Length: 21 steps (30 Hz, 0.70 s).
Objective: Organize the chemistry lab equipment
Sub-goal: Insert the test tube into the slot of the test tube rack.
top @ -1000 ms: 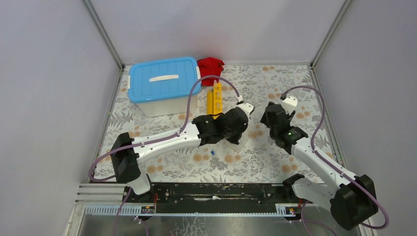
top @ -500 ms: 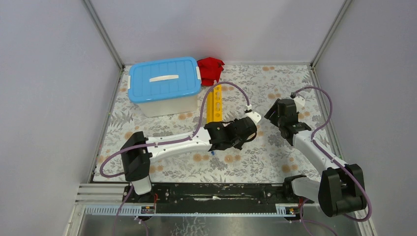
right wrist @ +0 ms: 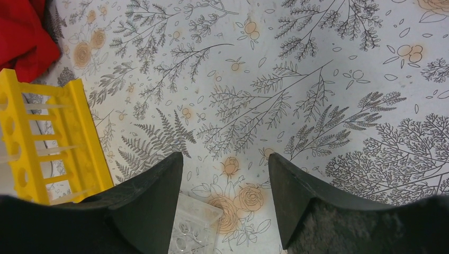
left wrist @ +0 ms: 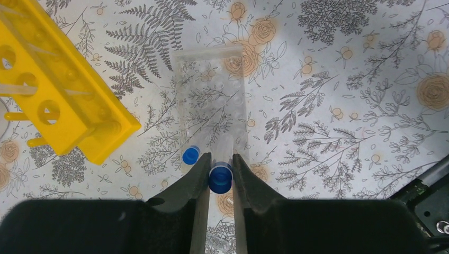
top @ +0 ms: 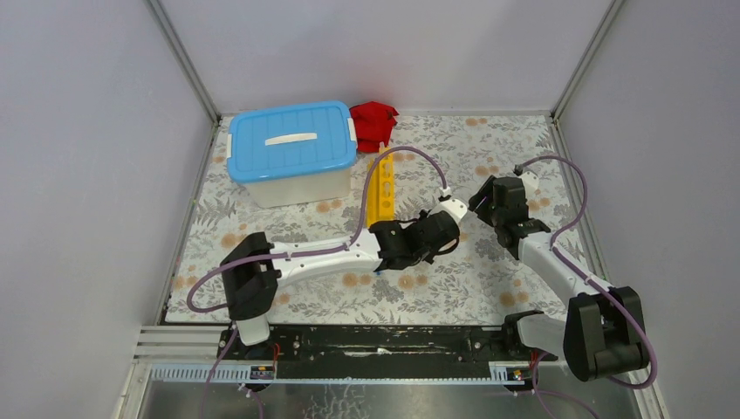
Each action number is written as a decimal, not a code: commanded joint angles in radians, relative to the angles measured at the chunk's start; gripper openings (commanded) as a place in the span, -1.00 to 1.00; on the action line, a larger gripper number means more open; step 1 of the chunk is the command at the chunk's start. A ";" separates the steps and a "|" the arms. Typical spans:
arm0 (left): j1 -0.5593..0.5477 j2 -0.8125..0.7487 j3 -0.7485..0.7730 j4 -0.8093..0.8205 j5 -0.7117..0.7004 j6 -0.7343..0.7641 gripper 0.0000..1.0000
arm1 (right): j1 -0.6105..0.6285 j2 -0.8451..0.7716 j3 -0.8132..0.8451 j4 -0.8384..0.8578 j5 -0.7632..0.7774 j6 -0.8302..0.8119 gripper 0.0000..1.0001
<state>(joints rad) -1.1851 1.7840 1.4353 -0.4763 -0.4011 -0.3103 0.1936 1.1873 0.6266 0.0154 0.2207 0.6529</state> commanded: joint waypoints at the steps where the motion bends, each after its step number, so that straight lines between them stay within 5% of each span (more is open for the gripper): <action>1: -0.008 0.018 -0.026 0.091 -0.047 0.017 -1.00 | -0.013 0.014 -0.004 0.056 -0.017 0.009 0.35; 21: -0.008 0.052 -0.093 0.169 -0.065 0.005 -1.00 | -0.033 0.044 -0.031 0.102 -0.048 0.007 0.35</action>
<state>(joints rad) -1.1851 1.8187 1.3563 -0.3820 -0.4297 -0.3073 0.1680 1.2282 0.5961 0.0666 0.1886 0.6567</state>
